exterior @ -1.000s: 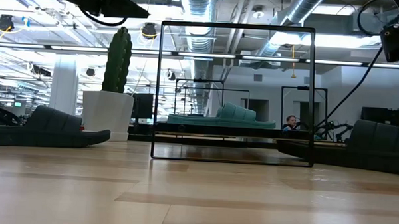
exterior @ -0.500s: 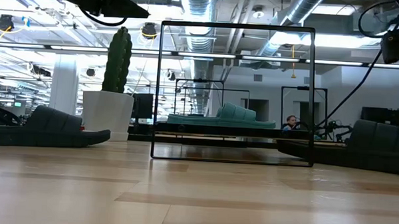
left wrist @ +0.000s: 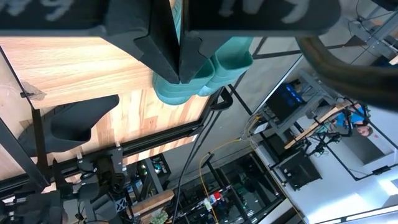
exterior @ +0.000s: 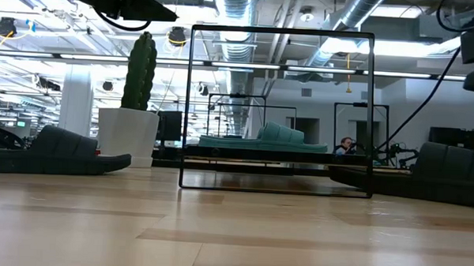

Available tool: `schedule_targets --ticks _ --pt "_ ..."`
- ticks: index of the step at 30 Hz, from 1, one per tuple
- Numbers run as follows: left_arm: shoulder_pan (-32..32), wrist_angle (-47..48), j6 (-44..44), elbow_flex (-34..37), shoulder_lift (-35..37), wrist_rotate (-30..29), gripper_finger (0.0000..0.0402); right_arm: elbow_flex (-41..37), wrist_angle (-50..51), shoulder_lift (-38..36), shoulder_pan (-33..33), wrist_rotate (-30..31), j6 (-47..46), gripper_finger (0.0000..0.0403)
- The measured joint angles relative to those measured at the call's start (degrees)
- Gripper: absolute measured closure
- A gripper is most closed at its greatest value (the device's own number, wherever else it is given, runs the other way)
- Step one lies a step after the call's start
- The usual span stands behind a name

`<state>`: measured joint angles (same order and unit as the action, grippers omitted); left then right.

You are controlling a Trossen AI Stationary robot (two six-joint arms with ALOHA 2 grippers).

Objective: Pick and place slides into the shelf
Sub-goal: Put the right black slide on the shelf

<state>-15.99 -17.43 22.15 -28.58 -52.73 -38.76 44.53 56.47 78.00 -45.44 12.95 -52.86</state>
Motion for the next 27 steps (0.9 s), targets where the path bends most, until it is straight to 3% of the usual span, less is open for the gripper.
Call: schedule_targets --ticks 12,27 --pt "0.0 0.0 0.02 0.0 0.0 0.02 0.0401 0.0 -0.28 0.81 4.01 2.54 11.23 0.0305" --pt "0.0 0.0 0.04 -0.02 0.02 0.02 0.0401 0.28 -1.89 12.96 4.7 2.56 17.51 0.0305"
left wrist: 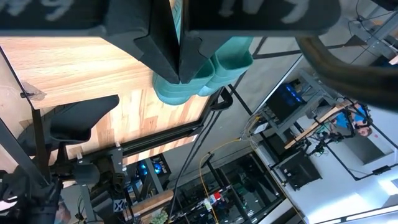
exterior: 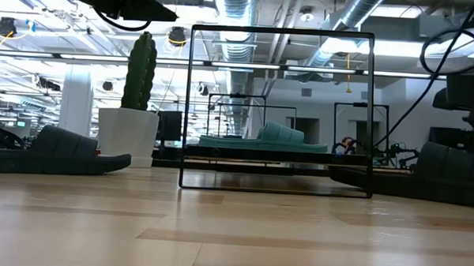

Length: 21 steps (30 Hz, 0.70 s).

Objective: Pick and place slides into the shelf
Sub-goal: Put the right black slide on the shelf

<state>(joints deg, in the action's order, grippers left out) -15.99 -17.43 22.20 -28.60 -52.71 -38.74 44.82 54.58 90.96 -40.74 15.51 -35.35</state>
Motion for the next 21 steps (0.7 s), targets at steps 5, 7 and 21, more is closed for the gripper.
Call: schedule_targets --ticks 5,7,21 --pt "0.0 0.0 0.01 0.0 0.0 0.0 0.0401 1.15 1.42 1.43 -0.14 0.7 -0.04 0.0305" --pt "0.0 -0.02 0.02 0.01 0.0 0.0 0.0402 2.07 3.53 1.96 -0.5 1.21 -0.07 0.0305" --pt "0.01 -0.02 0.08 0.0 0.0 0.0 0.0401 6.78 9.91 2.14 -0.47 -0.72 -0.62 0.0305"
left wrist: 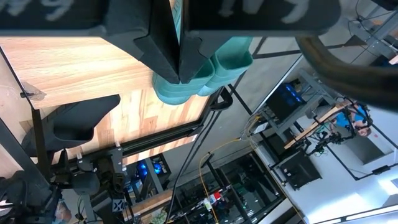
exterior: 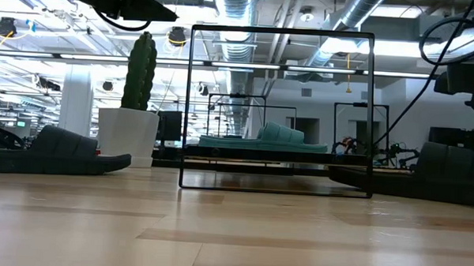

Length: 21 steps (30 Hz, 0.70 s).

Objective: Pick and place slides into the shelf
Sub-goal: Put the right black slide on the shelf

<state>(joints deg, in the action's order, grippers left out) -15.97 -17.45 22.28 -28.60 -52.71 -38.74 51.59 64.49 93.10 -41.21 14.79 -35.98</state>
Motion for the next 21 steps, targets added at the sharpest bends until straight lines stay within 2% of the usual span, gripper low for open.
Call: schedule_targets --ticks 21 --pt "-0.01 0.0 0.38 0.01 0.0 0.0 0.0402 0.09 2.7 -0.11 -0.42 -1.85 -4.53 0.0305"
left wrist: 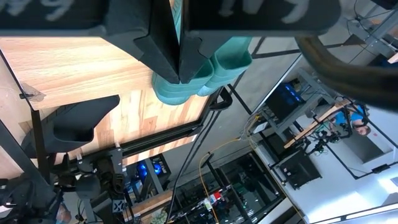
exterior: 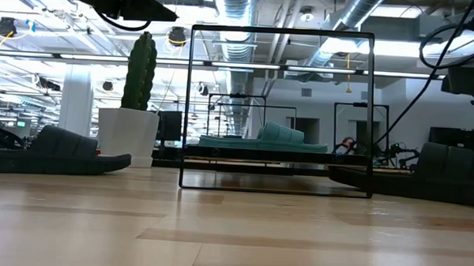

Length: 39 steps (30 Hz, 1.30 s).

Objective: Pick and place slides into the shelf
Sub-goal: Put the right black slide on the shelf

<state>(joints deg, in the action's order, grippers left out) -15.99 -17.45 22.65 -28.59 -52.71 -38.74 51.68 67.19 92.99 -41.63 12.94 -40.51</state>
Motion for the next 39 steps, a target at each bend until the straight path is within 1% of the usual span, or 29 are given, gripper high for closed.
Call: schedule_targets --ticks 3,8,10,12,17,19,22,27,31,33,36,39 --pt "0.0 0.01 0.02 0.01 0.0 0.0 0.0401 0.5 1.99 0.0 -0.02 -0.38 -0.05 0.0305" --pt "0.0 0.0 0.04 -0.01 0.0 0.0 0.0401 4.17 8.1 0.0 -0.02 0.09 -0.02 0.0305" --pt "0.0 0.0 0.06 0.01 0.0 0.0 0.0401 6.11 10.83 -0.02 -0.02 2.55 0.38 0.0305" --pt "0.0 0.01 0.09 0.0 0.0 0.0 0.0401 7.77 12.47 -0.04 0.0 6.62 1.99 0.0305" --pt "0.02 0.01 0.09 0.01 0.0 0.33 0.0401 9.92 11.43 -0.07 0.41 17.44 11.94 0.0305" --pt "0.02 0.02 0.09 0.0 0.0 1.1 0.0401 9.99 11.1 -0.07 1.09 19.93 16.2 0.0305" --pt "0.02 0.0 0.11 -0.01 0.0 1.93 0.0401 9.99 11.35 -0.07 2.59 21.65 20.15 0.0305" --pt "0.02 0.02 0.1 0.0 0.0 2.27 0.0401 9.99 10.8 -0.04 4.97 21.65 19.75 0.0305" --pt "0.02 0.02 0.39 0.01 0.0 2.27 0.0401 9.99 10.7 -0.06 5.4 21.62 19.57 0.0305" --pt "0.02 0.02 0.37 0.01 0.0 2.25 0.0401 9.99 10.39 -0.05 5.4 20.61 19.32 0.0305" --pt "0.02 0.04 0.37 0.01 0.0 2.25 0.0401 9.97 10.88 -0.04 4.5 17.7 15.77 0.0305" --pt "0.02 0.25 0.4 -0.01 0.0 2.23 0.0401 9.97 12.51 -0.04 1.63 15.5 9.83 0.0305"
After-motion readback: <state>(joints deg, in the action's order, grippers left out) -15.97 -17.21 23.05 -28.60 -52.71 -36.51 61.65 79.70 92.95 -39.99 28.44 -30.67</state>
